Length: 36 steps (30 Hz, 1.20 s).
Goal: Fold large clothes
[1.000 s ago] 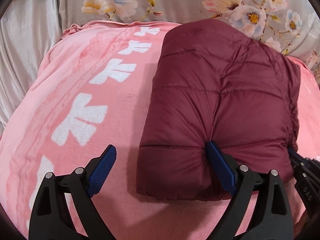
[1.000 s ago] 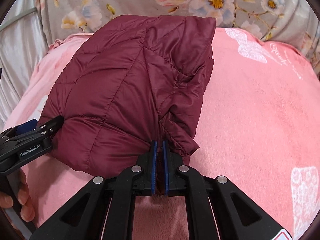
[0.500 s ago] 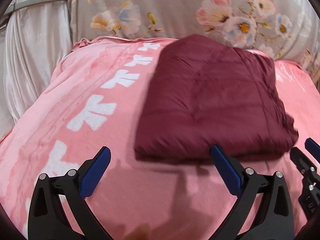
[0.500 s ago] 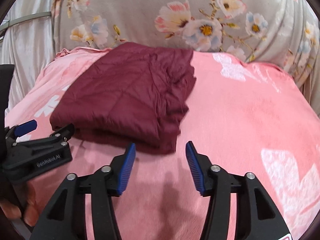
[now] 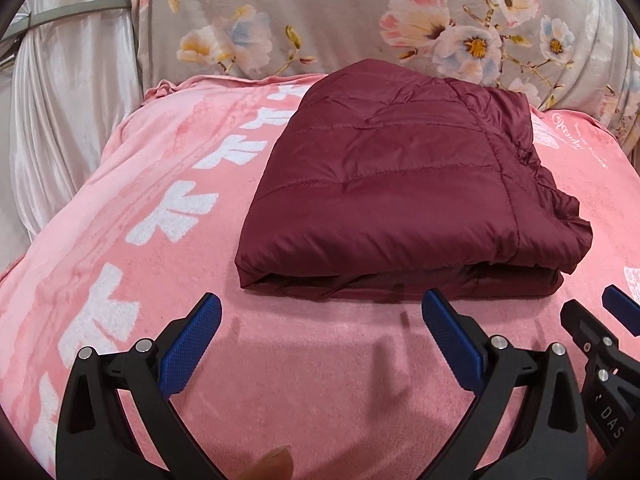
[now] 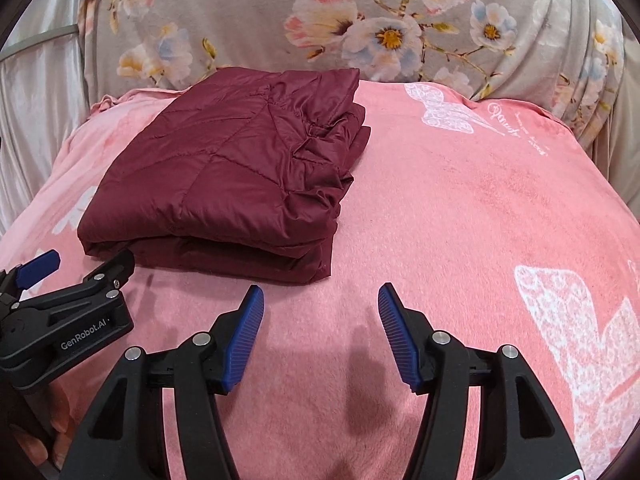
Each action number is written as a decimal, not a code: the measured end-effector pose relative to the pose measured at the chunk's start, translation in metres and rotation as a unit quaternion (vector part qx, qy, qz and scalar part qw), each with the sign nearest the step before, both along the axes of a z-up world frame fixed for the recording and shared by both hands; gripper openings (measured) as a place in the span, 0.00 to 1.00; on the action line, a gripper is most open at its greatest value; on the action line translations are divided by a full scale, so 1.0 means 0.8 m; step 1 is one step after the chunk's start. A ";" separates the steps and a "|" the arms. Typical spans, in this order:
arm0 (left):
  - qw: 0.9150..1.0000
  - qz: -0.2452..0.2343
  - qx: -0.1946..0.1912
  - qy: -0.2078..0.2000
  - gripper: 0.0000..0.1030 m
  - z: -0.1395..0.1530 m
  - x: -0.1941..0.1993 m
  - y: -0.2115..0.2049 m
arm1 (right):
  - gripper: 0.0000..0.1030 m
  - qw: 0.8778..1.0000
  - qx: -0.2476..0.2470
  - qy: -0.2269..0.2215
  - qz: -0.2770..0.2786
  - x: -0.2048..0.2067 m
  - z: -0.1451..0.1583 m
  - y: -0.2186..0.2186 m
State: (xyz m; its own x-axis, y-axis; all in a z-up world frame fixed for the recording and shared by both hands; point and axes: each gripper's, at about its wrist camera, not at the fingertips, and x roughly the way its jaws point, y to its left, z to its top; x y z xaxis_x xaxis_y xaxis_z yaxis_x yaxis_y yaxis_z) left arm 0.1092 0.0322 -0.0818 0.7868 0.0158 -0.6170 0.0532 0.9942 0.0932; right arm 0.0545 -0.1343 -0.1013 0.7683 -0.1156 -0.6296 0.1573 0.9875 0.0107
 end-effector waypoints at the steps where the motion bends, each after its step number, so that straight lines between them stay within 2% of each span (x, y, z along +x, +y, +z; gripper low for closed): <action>1: 1.000 0.000 -0.001 0.000 0.95 0.000 0.000 0.001 | 0.57 1.000 -0.001 0.000 0.000 0.000 0.000 0.001; 36: 1.000 0.003 0.002 -0.002 0.95 -0.002 -0.002 0.001 | 0.57 1.000 -0.003 -0.003 -0.001 -0.002 0.000 -0.001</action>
State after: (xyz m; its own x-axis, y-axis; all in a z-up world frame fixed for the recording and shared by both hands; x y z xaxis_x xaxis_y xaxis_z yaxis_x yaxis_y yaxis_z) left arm 0.1080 0.0332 -0.0836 0.7896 0.0230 -0.6132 0.0464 0.9942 0.0970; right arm 0.0528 -0.1349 -0.1012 0.7723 -0.1207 -0.6236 0.1592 0.9872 0.0061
